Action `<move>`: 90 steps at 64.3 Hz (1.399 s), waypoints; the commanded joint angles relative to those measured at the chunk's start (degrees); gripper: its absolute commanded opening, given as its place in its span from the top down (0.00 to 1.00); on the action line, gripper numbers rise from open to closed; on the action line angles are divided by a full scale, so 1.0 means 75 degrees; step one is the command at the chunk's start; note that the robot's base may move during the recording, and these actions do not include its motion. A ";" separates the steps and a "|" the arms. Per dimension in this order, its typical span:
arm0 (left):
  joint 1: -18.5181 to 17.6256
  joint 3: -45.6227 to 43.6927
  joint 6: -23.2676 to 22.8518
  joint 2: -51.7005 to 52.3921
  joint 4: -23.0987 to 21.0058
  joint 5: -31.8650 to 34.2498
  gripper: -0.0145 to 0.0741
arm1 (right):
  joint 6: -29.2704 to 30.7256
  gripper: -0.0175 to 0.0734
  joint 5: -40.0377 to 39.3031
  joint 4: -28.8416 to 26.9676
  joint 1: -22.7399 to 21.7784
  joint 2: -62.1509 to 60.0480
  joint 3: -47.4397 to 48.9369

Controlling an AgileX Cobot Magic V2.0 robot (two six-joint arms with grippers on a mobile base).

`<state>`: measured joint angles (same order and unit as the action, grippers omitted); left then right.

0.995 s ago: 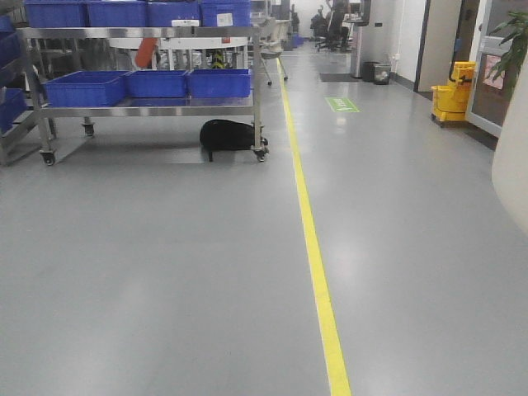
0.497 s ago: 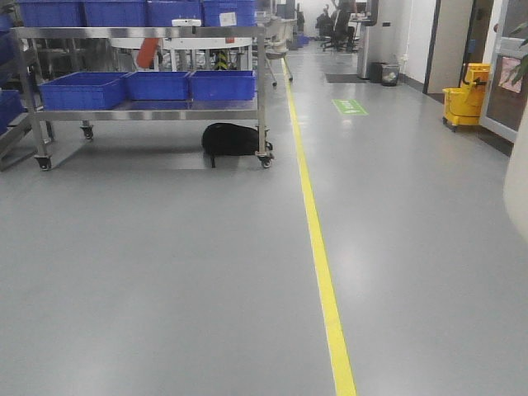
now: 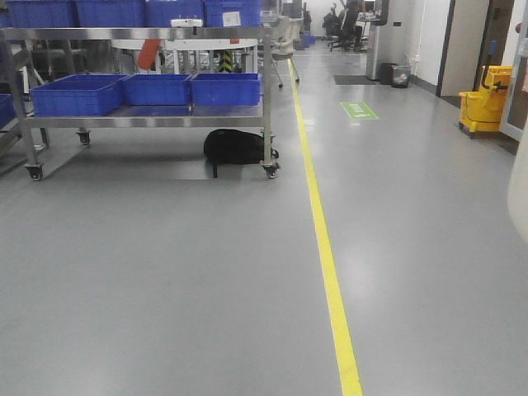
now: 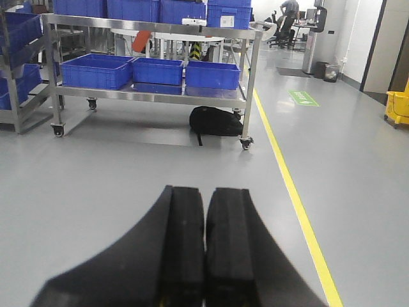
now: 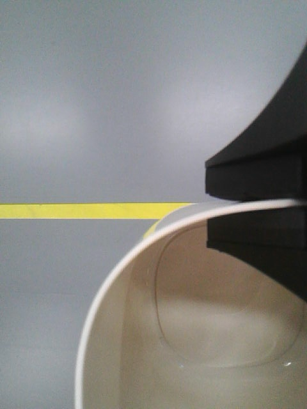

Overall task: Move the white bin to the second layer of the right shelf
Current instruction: 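Hold the bin in the right gripper while driving along the yellow line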

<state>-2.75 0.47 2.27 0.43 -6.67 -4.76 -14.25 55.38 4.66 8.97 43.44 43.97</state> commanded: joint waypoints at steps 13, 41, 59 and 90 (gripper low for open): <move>-0.0039 0.0214 -0.0040 0.0136 -0.0006 0.0635 0.74 | 0.0026 0.74 -0.0434 0.0026 -0.0045 -0.0015 0.0225; -0.0039 0.0214 -0.0040 0.0136 -0.0006 0.0635 0.74 | 0.0026 0.74 -0.0419 0.0026 -0.0045 -0.0015 0.0225; -0.0039 0.0214 -0.0040 0.0136 -0.0006 0.0635 0.74 | 0.0026 0.74 -0.0419 0.0026 -0.0045 -0.0015 0.0225; -0.0039 0.0214 -0.0040 0.0136 -0.0006 0.0635 0.74 | 0.0026 0.74 -0.0409 0.0026 -0.0045 -0.0015 0.0225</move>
<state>-2.75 0.47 2.27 0.43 -6.67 -4.76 -14.25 55.38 4.66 8.97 43.44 43.97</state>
